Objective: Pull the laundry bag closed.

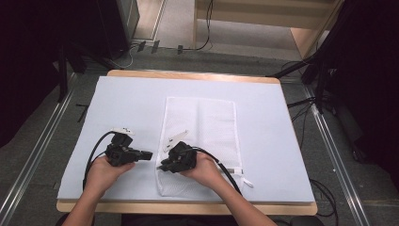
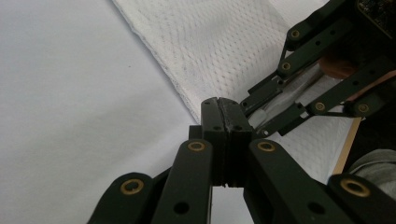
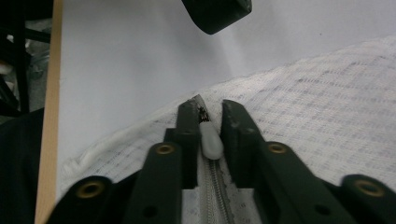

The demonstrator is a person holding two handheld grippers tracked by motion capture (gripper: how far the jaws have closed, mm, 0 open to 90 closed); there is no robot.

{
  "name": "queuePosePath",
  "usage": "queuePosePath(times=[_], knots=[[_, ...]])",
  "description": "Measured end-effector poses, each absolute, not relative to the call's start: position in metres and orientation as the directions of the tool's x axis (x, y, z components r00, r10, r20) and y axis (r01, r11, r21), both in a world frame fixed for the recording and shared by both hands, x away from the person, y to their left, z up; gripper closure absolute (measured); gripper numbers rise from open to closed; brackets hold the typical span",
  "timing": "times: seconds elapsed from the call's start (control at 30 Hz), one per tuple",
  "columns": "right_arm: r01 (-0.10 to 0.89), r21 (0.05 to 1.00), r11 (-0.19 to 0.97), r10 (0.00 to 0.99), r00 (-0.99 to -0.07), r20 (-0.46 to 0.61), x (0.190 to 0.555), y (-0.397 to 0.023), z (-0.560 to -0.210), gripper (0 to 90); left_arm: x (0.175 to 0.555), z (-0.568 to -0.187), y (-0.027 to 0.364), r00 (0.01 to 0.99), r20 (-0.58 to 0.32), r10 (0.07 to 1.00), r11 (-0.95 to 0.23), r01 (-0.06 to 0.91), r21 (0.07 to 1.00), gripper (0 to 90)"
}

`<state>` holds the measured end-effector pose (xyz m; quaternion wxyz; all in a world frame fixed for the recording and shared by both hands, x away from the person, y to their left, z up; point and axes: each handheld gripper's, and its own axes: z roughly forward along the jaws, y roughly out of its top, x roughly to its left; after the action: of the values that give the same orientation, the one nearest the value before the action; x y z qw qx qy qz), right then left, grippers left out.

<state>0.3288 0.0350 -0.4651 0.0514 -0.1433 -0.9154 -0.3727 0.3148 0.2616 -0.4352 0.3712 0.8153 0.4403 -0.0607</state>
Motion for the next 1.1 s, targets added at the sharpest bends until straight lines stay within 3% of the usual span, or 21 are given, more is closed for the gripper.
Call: queuePosePath(times=[0.53,0.83,1.1], knots=[[0.292,0.691,0.661,0.255,-0.954,0.160,0.316,0.033,-0.467,83.4,0.315,-0.456,0.236,0.593,-0.449,0.669,-0.390,0.794,0.467,90.0],[0.310,0.684,0.660,0.260,-0.949,0.180,0.315,0.032,-0.467,83.7,0.304,-0.456,0.229,0.647,-0.355,0.675,-0.441,0.739,0.509,90.0],[0.314,0.673,0.670,0.257,-0.948,0.188,0.317,0.029,-0.466,84.8,0.304,-0.456,0.229,0.655,-0.346,0.672,-0.450,0.732,0.512,90.0]])
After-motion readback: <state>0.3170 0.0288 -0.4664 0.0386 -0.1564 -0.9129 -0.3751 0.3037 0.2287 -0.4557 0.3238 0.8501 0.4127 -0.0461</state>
